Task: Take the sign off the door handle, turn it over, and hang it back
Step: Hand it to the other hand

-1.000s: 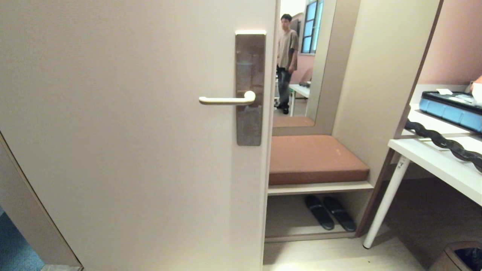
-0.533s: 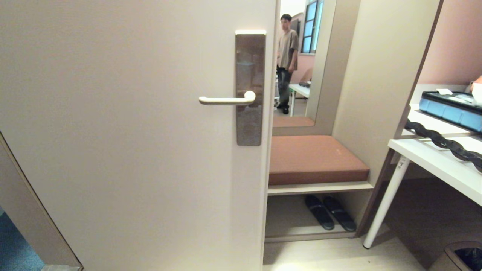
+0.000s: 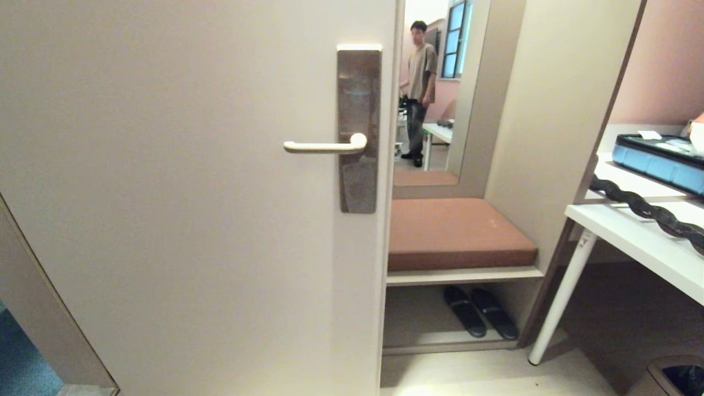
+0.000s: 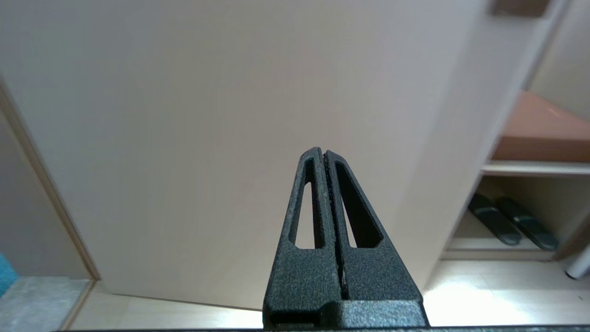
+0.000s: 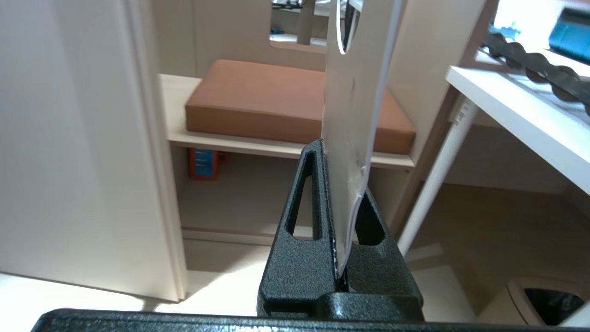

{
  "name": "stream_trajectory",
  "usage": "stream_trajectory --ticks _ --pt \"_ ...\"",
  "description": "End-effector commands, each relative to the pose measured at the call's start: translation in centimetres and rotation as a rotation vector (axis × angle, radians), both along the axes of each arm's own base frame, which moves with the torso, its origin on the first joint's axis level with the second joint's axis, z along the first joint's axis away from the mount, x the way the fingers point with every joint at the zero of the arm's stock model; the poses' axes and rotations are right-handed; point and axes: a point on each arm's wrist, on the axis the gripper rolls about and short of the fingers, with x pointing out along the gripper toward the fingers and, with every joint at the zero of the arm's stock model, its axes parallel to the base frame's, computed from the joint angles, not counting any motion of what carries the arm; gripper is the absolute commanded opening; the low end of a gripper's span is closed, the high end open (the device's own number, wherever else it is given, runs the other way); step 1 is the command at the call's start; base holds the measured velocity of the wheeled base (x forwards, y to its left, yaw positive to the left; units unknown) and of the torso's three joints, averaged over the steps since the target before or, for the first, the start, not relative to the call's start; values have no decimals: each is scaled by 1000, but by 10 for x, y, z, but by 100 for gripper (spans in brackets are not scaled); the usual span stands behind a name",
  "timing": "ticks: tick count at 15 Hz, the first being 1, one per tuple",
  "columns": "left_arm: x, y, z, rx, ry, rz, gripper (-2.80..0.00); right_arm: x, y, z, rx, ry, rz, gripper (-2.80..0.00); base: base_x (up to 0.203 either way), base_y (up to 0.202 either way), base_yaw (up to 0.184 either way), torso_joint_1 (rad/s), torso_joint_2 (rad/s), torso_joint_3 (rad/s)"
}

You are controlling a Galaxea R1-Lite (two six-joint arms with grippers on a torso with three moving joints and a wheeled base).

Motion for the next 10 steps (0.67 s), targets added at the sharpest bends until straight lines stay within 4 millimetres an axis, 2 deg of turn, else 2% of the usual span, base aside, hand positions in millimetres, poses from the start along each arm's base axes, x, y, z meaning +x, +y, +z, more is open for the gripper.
stream_trajectory --ticks 1,10 --pt "0 0 0 -1 2 1 -280 0 0 0 -1 0 0 -280 0 -192 -2 7 6 2" --pt "0 0 0 -1 2 1 -280 0 0 0 -1 0 0 -280 0 -195 0 1 1 2"
